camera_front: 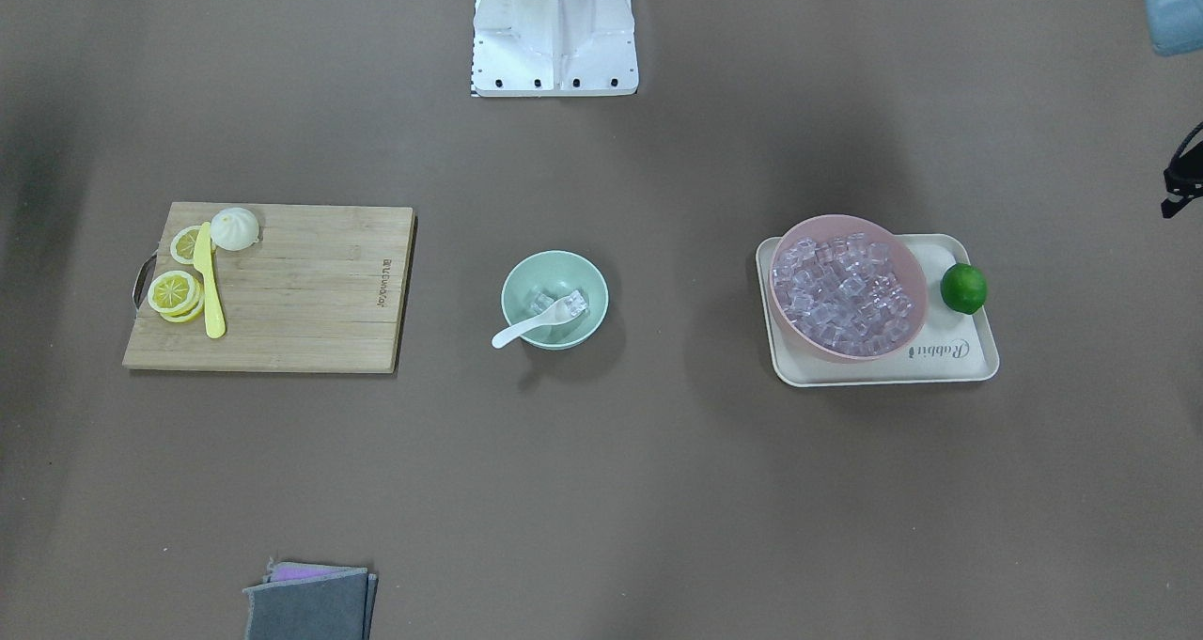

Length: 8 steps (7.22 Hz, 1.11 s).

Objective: Put spoon and ice into bowl

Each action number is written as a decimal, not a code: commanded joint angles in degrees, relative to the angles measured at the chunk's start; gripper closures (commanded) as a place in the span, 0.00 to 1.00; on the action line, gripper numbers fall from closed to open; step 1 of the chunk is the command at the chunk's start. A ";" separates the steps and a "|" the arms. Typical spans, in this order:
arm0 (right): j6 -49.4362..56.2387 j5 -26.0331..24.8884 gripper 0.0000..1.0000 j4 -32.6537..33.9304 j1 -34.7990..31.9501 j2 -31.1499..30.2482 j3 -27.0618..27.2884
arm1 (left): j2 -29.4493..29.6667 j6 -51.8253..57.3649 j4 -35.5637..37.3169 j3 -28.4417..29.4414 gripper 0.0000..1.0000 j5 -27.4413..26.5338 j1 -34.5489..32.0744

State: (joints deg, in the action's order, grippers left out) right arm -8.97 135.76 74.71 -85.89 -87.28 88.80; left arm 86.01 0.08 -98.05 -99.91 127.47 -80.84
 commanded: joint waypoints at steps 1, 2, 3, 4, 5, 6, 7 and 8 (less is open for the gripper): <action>1.67 0.29 0.00 0.96 -0.95 0.18 -1.09 | -1.46 -4.00 -8.29 7.42 0.02 6.50 -2.30; 1.67 0.29 0.00 0.96 -0.95 0.18 -1.09 | -0.24 -11.17 -7.77 7.53 0.02 8.04 -2.39; 1.67 0.29 0.00 0.96 -1.04 0.01 -1.00 | 1.25 -12.11 -5.16 7.71 0.02 7.71 -2.39; 1.67 0.29 0.00 1.57 -0.95 0.09 -0.91 | 1.88 -11.77 -3.56 7.62 0.02 7.62 -2.39; 1.67 0.29 0.00 1.75 -1.04 0.01 -0.82 | 1.88 -11.25 -3.03 7.45 0.02 7.53 -2.22; 2.11 0.20 0.00 2.54 -0.69 0.09 -1.00 | 1.88 -9.15 -2.93 7.71 0.02 7.35 -2.22; 5.85 0.20 0.00 4.55 -0.77 0.09 -1.00 | 1.88 -8.09 -1.80 7.36 0.02 7.35 -2.30; 9.37 0.20 0.00 7.26 -1.04 0.36 -1.00 | 1.88 -7.99 -1.27 7.36 0.02 7.35 -2.13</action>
State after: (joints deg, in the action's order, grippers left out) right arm -3.72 135.98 79.03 -86.75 -87.13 87.83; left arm 87.86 -8.62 -100.19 -92.45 134.85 -83.08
